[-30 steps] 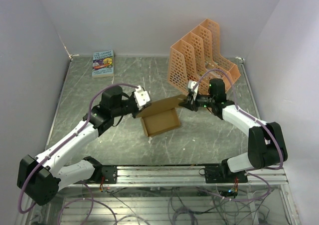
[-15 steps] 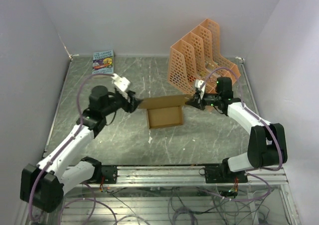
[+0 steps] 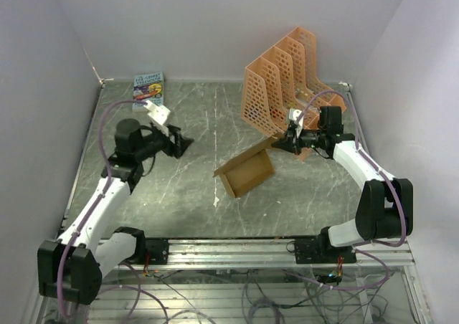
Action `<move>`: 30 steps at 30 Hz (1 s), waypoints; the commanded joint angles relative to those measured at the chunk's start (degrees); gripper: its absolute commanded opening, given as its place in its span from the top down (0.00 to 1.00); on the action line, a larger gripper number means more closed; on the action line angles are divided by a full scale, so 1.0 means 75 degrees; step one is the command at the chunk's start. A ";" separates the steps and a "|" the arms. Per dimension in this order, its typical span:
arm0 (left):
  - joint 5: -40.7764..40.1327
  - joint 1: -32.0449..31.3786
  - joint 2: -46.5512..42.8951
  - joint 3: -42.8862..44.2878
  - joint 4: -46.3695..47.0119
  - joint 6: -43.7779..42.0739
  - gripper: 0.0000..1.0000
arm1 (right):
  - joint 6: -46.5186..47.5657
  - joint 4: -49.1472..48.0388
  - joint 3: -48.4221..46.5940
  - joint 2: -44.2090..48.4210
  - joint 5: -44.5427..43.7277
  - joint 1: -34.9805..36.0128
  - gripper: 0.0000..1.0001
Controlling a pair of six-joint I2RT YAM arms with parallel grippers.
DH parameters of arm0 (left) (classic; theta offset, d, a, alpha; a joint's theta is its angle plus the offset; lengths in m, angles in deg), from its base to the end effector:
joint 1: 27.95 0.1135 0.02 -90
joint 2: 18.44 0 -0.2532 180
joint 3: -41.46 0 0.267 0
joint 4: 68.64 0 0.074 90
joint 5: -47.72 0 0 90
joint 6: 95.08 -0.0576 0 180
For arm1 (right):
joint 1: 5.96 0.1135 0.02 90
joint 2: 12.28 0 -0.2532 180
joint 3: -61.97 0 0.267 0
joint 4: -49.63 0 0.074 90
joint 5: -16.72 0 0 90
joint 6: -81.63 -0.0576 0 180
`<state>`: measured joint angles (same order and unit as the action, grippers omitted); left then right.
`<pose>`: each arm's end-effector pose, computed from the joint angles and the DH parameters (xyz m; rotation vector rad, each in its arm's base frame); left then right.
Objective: Fold the paper box
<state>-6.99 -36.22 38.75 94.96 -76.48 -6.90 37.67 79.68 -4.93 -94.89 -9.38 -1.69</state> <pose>0.2603 -0.0715 0.2849 0.5960 1.6733 -0.6250 0.3090 0.0749 0.2211 -1.2590 1.5338 0.8421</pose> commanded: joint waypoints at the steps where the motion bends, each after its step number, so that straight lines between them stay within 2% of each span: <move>1: -0.2029 -0.1761 -0.0651 -0.0500 0.0300 0.0530 0.24 | -0.1237 -0.0580 -0.0137 -0.0090 0.0000 -0.0026 1.00; 3: -0.3040 -0.2109 -0.1132 -0.0995 0.0859 0.1335 0.24 | -0.1447 -0.0629 -0.0155 -0.0133 -0.0096 -0.0024 1.00; 4: -0.3152 -0.2118 -0.1435 -0.1334 0.1243 0.1754 0.24 | -0.1482 -0.0579 -0.0184 -0.0166 -0.0146 -0.0020 1.00; 8: -0.3329 -0.2131 -0.2398 -0.2549 0.2431 0.2941 0.25 | -0.1749 -0.0537 -0.0253 -0.0257 -0.0421 -0.0024 1.00; 14: -0.3465 -0.2333 -0.3491 -0.3333 0.2611 0.3835 0.25 | -0.2121 -0.0250 -0.0334 -0.0282 -0.1034 0.0152 1.00; 19: -0.4833 -0.3157 -0.2855 -0.3142 0.2165 0.2943 0.19 | -0.2348 -0.0328 -0.0327 -0.0354 -0.1328 0.0344 1.00; 24: -0.5535 -0.3444 -0.1614 -0.2950 0.3112 0.1790 0.17 | -0.2355 -0.0337 -0.0338 -0.0435 -0.1456 0.0437 1.00; 27: -0.5238 -0.3261 -0.0893 -0.3146 0.4294 0.1012 0.15 | -0.2297 -0.0353 -0.0296 -0.0411 -0.1479 0.0447 1.00; 30: -0.3644 -0.2300 -0.0291 -0.3280 0.5600 0.1236 0.10 | -0.2205 -0.0316 -0.0287 -0.0399 -0.1408 0.0457 1.00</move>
<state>-42.83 -59.92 33.00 70.83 -51.81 5.60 20.82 77.29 -6.15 -97.97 -20.16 1.53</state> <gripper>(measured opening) 0.877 0.010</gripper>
